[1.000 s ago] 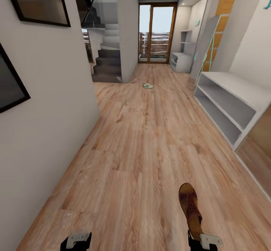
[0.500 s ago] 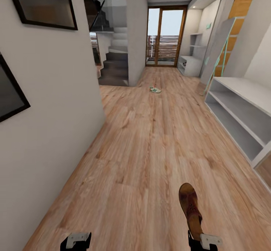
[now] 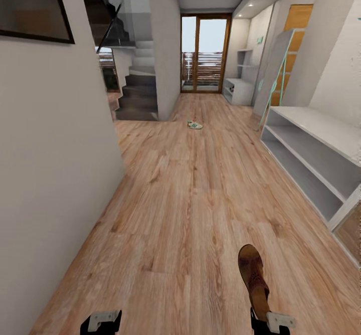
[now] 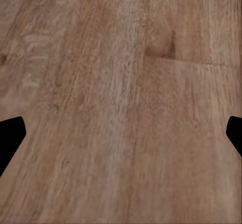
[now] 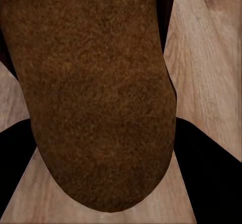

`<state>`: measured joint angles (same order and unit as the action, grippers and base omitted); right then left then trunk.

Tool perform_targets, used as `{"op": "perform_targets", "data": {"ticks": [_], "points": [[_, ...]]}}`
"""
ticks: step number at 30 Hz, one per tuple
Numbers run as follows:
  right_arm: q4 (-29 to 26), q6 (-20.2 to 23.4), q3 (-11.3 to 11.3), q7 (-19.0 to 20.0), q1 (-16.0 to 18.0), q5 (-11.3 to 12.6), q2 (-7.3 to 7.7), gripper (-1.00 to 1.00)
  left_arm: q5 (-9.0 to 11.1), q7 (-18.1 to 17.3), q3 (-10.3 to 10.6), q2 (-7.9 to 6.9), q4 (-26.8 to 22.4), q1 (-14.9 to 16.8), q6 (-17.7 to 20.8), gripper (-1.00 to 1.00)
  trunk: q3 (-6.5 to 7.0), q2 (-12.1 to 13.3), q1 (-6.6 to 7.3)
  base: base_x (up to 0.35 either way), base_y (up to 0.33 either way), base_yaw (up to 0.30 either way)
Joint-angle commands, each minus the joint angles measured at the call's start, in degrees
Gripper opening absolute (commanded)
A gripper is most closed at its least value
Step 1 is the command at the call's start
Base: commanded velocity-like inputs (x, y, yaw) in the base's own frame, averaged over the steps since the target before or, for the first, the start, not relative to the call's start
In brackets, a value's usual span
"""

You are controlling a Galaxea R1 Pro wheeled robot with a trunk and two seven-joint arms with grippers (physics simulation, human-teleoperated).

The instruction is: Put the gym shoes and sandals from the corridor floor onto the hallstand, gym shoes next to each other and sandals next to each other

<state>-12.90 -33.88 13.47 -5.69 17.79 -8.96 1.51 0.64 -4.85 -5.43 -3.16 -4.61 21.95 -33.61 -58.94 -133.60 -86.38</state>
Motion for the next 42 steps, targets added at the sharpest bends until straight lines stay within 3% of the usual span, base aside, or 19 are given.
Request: {"op": "perform_targets", "data": {"ticks": [1, 15, 28, 42], "points": [[0.1, -0.1, 0.2, -0.4, 0.1, -0.6, -0.01, -1.00, 0.1, -0.5, -0.5, -0.01, 0.0, 0.0, -0.1, 1.00, 0.03, 0.0, -0.02, 0.339, -0.015, -0.220], [0.1, -0.1, 0.2, -0.5, 0.1, -0.6, -0.01, -1.00, 0.1, -0.5, -0.5, -0.01, 0.0, 0.0, -0.2, 1.00, 0.44, 0.0, -0.02, 0.315, -0.112, -0.094], [0.1, -0.1, 0.2, -0.4, 0.1, -0.6, -0.01, -1.00, 0.1, -0.5, -0.5, -0.01, 0.0, 0.0, -0.2, 1.00, 1.06, 0.0, -0.02, 0.338, -0.010, -0.155], [0.0, 0.0, 0.2, -0.3, 0.1, -0.6, 0.06, -1.00, 0.1, -0.5, -0.5, -0.01, 0.0, 0.0, -0.2, 1.00, 1.17, 0.0, -0.02, 0.340, 0.000, -0.025]]}}
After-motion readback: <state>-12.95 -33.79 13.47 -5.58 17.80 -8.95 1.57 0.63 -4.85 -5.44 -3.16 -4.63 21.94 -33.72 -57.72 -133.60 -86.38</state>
